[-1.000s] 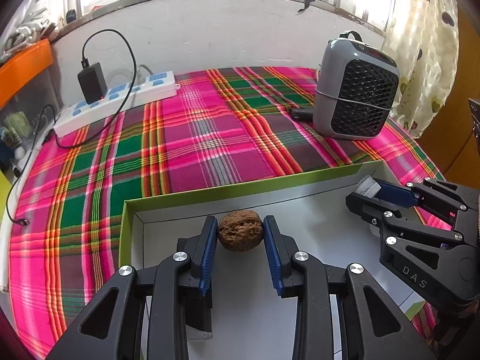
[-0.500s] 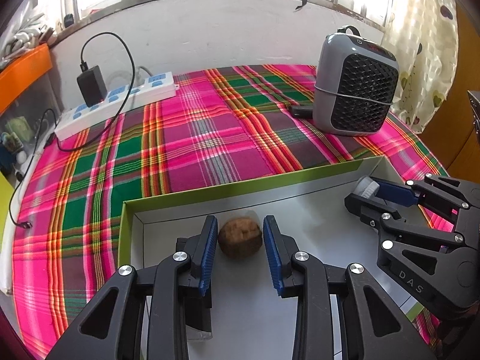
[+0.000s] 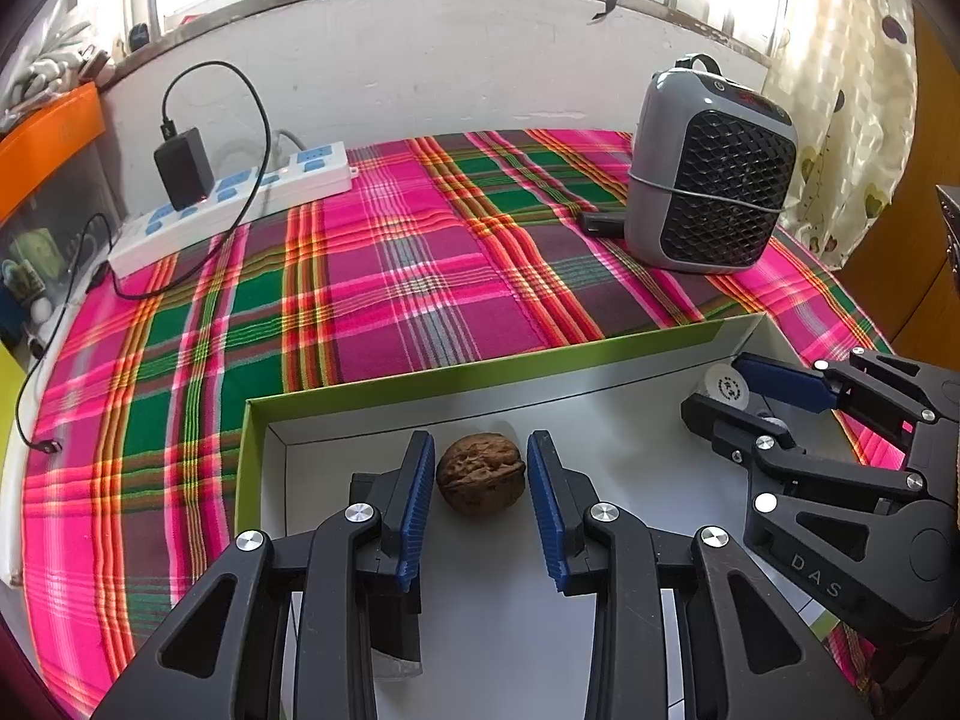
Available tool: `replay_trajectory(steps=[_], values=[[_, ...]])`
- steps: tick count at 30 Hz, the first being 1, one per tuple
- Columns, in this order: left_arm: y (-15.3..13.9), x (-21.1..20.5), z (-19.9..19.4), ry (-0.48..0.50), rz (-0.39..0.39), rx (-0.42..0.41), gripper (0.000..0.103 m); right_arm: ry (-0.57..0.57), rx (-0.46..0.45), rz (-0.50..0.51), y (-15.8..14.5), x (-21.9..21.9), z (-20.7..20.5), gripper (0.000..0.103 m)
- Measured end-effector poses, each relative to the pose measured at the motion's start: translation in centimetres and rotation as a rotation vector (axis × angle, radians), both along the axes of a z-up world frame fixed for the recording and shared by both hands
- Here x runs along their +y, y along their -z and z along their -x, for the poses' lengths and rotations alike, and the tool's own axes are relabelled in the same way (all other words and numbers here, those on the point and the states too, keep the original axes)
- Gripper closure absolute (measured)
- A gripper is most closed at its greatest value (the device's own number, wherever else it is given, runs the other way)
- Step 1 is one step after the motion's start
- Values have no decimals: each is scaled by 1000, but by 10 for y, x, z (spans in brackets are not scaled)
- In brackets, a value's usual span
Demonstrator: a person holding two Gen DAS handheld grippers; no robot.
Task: Organize objects
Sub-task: 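Lift and carry the walnut and white shaver with both tools into the green box, then open the left tool to release the walnut while the right tool releases the shaver, then withdraw both tools from the box back toward the remaining items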
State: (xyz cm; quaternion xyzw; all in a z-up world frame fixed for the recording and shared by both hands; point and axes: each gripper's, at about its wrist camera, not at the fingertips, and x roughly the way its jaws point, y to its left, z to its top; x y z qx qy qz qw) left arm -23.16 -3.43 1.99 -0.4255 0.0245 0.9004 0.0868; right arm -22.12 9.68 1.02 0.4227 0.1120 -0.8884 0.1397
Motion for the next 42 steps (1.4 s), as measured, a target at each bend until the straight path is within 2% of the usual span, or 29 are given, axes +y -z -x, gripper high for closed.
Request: replay_trajectory(steps=[7, 9, 21, 30, 42], values=[[-1, -4, -3, -11, -23, -1, 70, 8, 7, 3, -2, 1, -2, 61], [-2, -6, -5, -17, -33, 4, 70, 12, 9, 6, -3, 2, -4, 57], [-17, -15, -25, -29, -62, 44, 69, 34, 32, 36, -12, 9, -19, 57], [-29, -23, -52, -34, -78, 77, 69, 65, 53, 56, -21, 15, -37, 57], [-34, -42, -99, -48, -107, 100, 68, 115, 83, 99, -33, 30, -81, 57]])
